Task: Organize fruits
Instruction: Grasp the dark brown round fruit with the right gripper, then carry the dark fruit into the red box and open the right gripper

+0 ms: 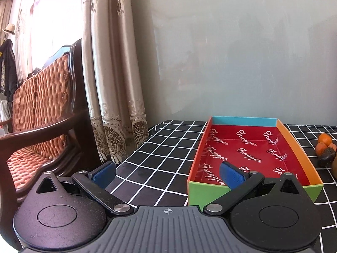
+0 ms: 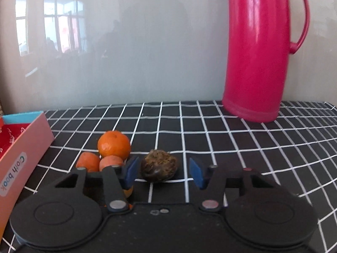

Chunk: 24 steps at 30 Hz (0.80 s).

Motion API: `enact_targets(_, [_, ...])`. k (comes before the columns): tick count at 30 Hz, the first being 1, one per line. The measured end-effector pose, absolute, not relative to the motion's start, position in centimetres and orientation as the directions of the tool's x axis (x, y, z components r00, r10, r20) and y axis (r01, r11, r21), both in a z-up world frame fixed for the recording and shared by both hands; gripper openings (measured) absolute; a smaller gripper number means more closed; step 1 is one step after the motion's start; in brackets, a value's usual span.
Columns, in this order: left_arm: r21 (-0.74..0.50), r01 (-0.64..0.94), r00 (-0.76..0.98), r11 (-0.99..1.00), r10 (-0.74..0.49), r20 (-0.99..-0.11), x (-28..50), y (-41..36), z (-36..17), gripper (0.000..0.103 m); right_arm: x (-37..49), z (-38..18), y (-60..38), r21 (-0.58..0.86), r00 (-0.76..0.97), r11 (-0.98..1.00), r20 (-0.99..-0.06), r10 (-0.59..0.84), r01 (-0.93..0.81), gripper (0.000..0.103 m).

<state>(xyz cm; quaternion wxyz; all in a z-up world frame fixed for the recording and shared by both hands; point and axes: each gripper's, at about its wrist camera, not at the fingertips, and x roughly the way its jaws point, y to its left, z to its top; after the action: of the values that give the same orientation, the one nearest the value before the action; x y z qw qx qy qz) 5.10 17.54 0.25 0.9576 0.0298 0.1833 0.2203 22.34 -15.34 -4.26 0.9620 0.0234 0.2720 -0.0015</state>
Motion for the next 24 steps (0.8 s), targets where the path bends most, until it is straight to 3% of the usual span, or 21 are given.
enact_targets(6, [0.090,-0.447,0.819,0.890,0.448,-0.358,4.9,19.1,0.2,0.103,23.5,-4.8,-15.3,0.053,0.827,0.998,-0.561,0.005,0.030,0.048])
enact_targets(7, [0.089,-0.457,0.814,0.885,0.456,-0.360,4.9,19.3,0.1,0.103,23.4,-4.8,-15.1,0.047,0.828,0.998,-0.561,0.001,0.031,0.042])
enact_targets(10, [0.111,-0.490,0.789,0.865,0.494,-0.365,5.1,19.8,-0.1,0.103,23.4,-4.6,-15.1,0.034,0.829,0.999,-0.560,-0.007,0.032,0.041])
enact_targets(17, [0.064,-0.568,0.767,0.821,0.556,-0.320,4.1,21.3,0.4,0.103,22.9,-4.6,-14.9,0.008,0.842,0.999,-0.539,-0.025,0.035,0.041])
enact_targets(24, [0.080,-0.577,0.748,0.813,0.565,-0.349,4.4,21.8,0.1,0.103,20.6,-2.3,-14.7,0.007,0.873,1.000,-0.487,-0.012,0.018,0.041])
